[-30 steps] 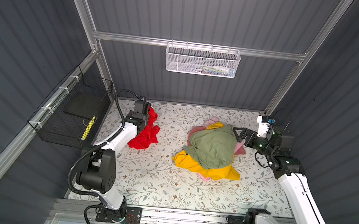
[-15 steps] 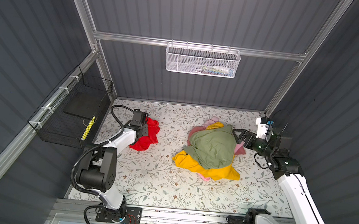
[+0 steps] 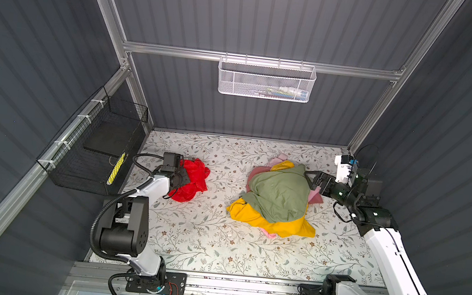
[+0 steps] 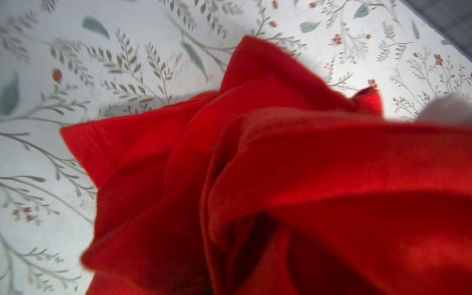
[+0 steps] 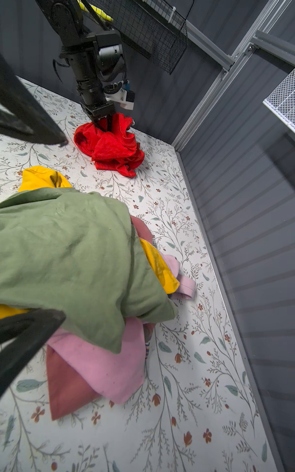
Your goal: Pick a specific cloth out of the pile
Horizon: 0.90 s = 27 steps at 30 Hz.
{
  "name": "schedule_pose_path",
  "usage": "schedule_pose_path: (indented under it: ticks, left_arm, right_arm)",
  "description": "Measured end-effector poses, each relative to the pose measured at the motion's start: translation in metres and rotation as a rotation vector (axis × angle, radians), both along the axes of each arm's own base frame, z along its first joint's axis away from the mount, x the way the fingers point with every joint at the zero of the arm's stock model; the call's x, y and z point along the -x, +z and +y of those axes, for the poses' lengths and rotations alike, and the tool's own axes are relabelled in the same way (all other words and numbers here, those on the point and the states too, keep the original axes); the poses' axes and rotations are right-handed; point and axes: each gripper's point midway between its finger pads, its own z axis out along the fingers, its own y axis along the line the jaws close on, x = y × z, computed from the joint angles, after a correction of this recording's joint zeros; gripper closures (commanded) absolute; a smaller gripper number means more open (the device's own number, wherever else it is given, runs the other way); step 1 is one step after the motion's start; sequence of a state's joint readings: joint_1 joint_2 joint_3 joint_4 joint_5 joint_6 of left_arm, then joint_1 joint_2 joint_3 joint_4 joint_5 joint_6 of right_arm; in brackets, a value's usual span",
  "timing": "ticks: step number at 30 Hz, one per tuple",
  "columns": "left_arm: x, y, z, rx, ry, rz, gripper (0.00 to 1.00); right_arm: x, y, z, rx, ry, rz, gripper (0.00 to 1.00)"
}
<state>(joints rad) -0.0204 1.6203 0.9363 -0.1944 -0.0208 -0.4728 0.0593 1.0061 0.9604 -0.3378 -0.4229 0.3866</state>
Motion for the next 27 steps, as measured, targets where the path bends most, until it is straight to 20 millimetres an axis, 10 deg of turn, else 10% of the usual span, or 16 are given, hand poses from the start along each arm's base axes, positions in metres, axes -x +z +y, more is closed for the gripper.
schedule_pose_path:
  ticks: [7,16,27]
  left_arm:
    - [-0.003,-0.019,-0.004,0.092,-0.014,0.058,0.99]
    - [-0.002,-0.02,-0.01,0.147,-0.021,0.077,0.43]
    - [0.009,0.012,-0.006,0.128,-0.007,0.07,0.29]
  right_arm:
    - [0.0,0.0,0.0,-0.003,-0.001,0.001,0.01]
    - [0.0,-0.001,0.001,-0.008,0.005,0.007,0.01]
    - [-0.001,-0.004,0.002,-0.009,0.008,0.017,0.01]
